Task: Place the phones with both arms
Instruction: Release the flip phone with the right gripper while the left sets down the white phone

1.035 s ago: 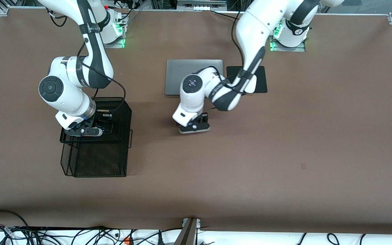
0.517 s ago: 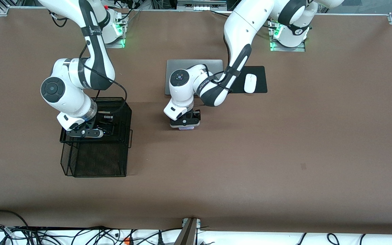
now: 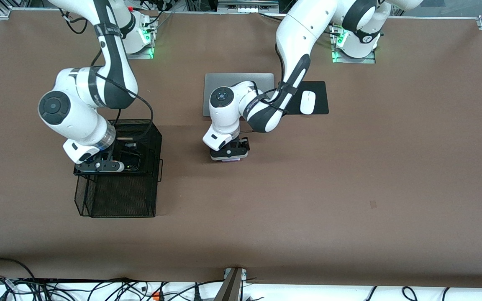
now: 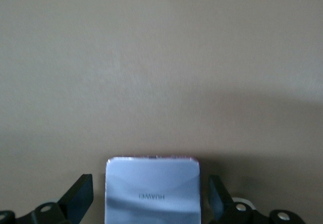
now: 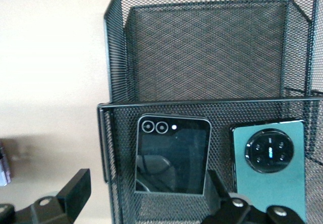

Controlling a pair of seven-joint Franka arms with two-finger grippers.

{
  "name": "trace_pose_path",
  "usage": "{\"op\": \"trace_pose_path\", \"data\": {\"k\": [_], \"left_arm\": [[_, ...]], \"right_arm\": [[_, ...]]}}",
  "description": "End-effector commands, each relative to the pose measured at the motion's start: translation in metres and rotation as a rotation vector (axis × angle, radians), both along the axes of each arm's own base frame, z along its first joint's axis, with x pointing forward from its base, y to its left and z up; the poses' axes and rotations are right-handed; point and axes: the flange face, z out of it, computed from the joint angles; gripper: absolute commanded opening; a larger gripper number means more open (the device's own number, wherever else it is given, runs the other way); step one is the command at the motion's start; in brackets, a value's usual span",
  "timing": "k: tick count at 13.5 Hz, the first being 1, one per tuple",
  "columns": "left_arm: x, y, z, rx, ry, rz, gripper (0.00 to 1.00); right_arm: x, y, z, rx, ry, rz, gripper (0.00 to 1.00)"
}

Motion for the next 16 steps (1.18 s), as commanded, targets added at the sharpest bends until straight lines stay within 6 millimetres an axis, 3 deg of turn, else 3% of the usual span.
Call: {"op": "trace_pose_path", "data": {"k": [1,5,7,9,11,12,16], "left_arm": [[0.017,0.015,0.03,0.041,0.006,0.03,1.0],[0.063,0.085,0.092,0.103,0.091,0.042,1.0],[0.081,0.123,0.12,0.127,0.133,0.047,1.0],[0.098,0.18,0.153,0.134,0.209,0.025,1.0],[0.11,0.243,0.192,0.138,0.27,-0.008,1.0],[0.116,0.27,0.208,0.138,0.289,0.0,1.0],[0.131,0.376,0.268,0.115,0.328,-0.031,1.0]], "right_arm": [[0.006,-0.008,0.024,0.015,0.026,-0.001,1.0],[0.006,-0.007,0.024,0.014,0.034,0.001,1.0],[0.007,0.004,0.049,0.02,0.067,-0.015,1.0],[0.01,0.032,0.07,0.008,0.082,-0.046,1.0],[0.007,0.085,0.075,-0.008,0.067,-0.054,1.0],[-0.002,0.13,0.067,-0.019,0.058,-0.015,1.0],[-0.036,0.28,0.012,-0.002,0.031,-0.021,1.0]]}}
